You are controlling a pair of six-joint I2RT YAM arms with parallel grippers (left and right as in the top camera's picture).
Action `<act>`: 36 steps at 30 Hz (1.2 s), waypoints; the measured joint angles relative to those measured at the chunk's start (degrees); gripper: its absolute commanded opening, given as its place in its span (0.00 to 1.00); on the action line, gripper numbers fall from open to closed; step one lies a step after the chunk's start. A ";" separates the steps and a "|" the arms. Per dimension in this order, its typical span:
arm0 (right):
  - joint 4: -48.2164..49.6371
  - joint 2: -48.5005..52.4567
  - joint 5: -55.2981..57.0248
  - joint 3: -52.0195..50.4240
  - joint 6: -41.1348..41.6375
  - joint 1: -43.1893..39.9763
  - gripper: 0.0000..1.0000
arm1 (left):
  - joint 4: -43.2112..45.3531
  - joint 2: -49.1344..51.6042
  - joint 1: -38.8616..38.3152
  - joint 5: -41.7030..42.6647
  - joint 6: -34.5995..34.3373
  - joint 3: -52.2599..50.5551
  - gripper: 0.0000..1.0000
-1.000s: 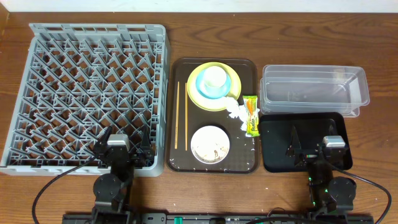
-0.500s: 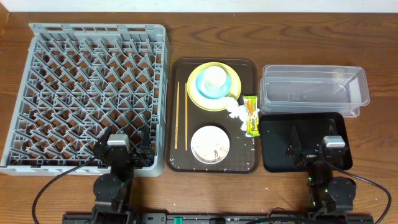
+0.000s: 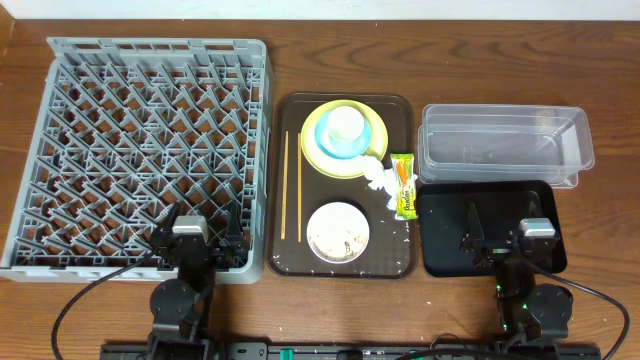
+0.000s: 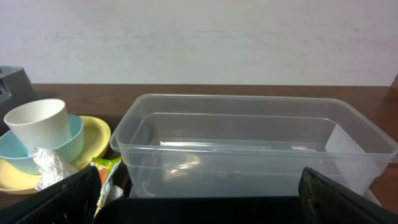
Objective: Sort waste into correct bins and load items into the dishwasher
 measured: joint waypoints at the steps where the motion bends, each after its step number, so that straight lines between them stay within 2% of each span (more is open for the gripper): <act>1: 0.00 0.00 0.00 0.00 0.02 0.00 0.99 | 0.00 -0.02 0.00 0.00 0.00 0.00 1.00; 19: 0.00 0.00 0.02 0.00 0.00 0.00 0.99 | 0.04 -0.02 0.00 -0.02 0.00 0.00 1.00; 26: -0.02 0.00 0.00 0.00 0.00 0.00 0.99 | 7.28 0.00 0.00 2.51 -0.76 0.39 1.00; 30: 0.02 0.00 0.00 0.00 0.02 0.00 0.99 | 3.21 1.70 0.00 5.86 -3.48 8.31 1.00; 36: -0.02 0.04 0.00 0.00 0.02 0.00 0.99 | -10.62 12.37 0.00 9.55 -4.90 30.32 1.00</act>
